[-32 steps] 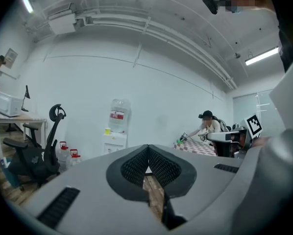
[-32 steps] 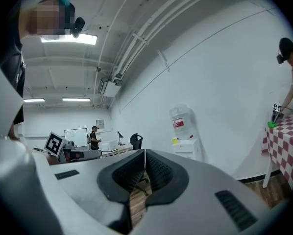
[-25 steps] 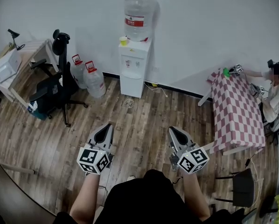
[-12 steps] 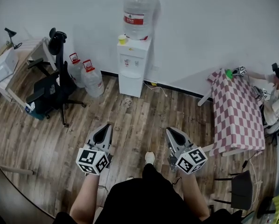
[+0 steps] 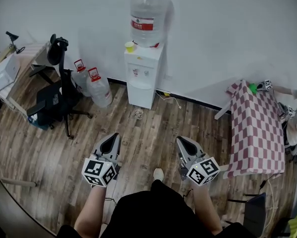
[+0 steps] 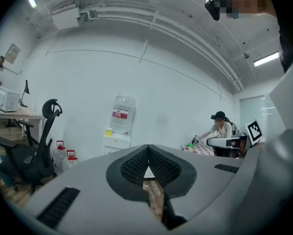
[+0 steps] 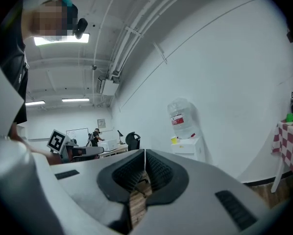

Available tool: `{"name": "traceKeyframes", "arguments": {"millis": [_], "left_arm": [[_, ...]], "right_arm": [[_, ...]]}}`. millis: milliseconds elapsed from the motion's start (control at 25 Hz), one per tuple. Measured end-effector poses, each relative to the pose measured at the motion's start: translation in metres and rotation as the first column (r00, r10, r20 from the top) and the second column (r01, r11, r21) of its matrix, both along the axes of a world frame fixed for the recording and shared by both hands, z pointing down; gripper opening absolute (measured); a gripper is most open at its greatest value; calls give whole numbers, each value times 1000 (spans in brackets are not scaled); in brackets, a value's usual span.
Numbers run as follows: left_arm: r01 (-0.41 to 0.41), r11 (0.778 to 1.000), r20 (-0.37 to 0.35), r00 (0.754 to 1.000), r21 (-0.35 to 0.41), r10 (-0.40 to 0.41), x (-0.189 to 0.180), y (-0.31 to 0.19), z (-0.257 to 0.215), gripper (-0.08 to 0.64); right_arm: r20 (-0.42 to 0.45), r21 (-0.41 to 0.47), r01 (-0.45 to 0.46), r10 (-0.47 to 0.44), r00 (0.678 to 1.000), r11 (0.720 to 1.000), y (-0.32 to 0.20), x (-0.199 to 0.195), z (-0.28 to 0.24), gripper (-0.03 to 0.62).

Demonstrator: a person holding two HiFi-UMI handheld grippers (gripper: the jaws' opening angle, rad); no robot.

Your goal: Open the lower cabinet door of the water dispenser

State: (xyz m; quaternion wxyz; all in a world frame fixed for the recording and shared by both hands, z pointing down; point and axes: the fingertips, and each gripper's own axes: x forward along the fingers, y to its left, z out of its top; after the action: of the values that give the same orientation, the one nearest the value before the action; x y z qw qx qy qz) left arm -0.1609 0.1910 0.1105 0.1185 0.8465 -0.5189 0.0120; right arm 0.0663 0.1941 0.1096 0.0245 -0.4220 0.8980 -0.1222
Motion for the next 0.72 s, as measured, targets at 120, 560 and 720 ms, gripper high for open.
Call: {"name": "traceKeyframes", "arguments": {"millis": [120, 560, 720], "left_arm": [[18, 1000, 6, 1000, -6, -17, 11, -24, -1, 14], [51, 999, 31, 998, -20, -50, 68, -100, 0, 14], [52, 998, 41, 998, -27, -50, 86, -123, 3, 14]], "right_arm": [[5, -4, 19, -19, 1000, 1000, -29, 11, 0, 25], [-21, -4, 75, -75, 997, 997, -117, 62, 8, 28], [-24, -14, 75, -76, 997, 997, -142, 81, 14, 28]]}}
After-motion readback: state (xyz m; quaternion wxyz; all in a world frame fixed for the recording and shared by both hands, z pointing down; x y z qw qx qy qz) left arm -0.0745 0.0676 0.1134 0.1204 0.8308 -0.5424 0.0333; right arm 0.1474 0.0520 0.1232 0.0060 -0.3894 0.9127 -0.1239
